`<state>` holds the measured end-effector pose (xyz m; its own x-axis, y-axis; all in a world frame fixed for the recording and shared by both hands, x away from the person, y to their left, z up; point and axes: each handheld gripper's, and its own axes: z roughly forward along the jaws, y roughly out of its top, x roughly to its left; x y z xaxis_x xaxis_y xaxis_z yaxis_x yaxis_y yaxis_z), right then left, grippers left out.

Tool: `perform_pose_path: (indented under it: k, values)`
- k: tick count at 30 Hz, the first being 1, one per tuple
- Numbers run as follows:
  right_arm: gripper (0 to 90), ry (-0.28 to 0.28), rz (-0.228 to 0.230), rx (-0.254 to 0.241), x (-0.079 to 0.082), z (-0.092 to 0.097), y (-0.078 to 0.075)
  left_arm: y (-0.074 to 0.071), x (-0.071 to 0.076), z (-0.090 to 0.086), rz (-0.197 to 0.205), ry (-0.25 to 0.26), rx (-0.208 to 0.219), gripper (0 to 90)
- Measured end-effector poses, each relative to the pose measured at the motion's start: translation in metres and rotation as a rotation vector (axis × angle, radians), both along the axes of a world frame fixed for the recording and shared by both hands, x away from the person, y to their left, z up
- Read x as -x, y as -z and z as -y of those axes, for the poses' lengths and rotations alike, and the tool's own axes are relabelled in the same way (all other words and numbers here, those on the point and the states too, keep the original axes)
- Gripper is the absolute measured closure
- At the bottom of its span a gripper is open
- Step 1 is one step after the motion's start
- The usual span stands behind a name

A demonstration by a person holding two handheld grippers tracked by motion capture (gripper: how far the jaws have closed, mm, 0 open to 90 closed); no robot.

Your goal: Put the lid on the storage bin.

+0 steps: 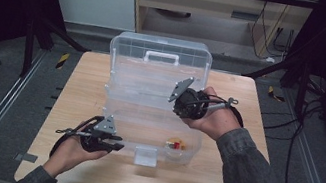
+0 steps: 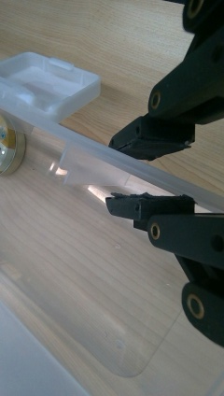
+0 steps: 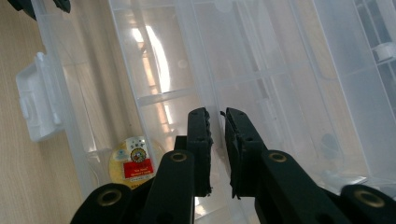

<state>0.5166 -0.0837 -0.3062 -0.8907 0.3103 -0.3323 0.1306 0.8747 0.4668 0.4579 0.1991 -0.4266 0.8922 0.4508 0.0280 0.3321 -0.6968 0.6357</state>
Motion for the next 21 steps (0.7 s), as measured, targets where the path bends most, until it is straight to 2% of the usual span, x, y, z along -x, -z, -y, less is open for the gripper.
perform_pose_path:
  k: [13, 21]
  values:
    - [80.7, -0.009, 0.003, 0.006, 0.007, 0.0002, 0.0029, 0.0001, 0.0, -0.0001, 0.001, 0.003, 0.0, 70.3]
    - [80.5, -0.01, -0.002, -0.009, 0.0091, 0.0017, 0.0046, 0.0001, 0.0001, -0.0002, 0.0, 0.003, 0.0, 70.2]
